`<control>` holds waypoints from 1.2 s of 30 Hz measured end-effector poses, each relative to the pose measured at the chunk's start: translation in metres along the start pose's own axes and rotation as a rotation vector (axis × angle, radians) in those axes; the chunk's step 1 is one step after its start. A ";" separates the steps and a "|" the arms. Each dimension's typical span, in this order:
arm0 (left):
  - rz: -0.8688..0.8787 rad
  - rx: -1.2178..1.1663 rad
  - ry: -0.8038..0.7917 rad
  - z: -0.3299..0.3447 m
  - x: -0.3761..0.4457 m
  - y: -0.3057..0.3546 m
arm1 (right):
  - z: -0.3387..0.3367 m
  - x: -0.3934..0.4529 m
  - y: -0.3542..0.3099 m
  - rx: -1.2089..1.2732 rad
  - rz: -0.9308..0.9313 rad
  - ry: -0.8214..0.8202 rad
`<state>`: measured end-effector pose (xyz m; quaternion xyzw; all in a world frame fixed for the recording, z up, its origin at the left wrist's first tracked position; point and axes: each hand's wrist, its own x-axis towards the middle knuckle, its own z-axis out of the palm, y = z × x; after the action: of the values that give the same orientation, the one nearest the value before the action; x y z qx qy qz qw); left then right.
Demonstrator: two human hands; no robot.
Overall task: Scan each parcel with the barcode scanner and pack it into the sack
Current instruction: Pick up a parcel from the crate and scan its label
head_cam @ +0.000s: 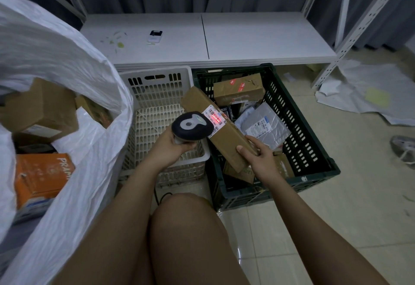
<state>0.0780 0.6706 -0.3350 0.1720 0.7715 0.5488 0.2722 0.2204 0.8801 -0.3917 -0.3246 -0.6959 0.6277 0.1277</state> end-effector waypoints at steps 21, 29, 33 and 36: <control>0.267 -0.264 0.425 -0.024 -0.087 0.114 | -0.002 -0.069 -0.146 0.090 -0.319 0.021; 0.326 -0.321 0.715 -0.099 -0.184 0.124 | 0.044 -0.127 -0.220 -0.010 -0.540 -0.077; 0.292 -0.372 0.878 -0.145 -0.217 0.101 | 0.085 -0.149 -0.241 -0.316 -0.685 -0.119; 0.239 -0.363 0.954 -0.167 -0.231 0.089 | 0.122 -0.154 -0.253 -0.658 -0.811 -0.070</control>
<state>0.1568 0.4446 -0.1564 -0.0602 0.6772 0.7181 -0.1487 0.1918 0.6892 -0.1361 -0.0309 -0.9300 0.2865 0.2283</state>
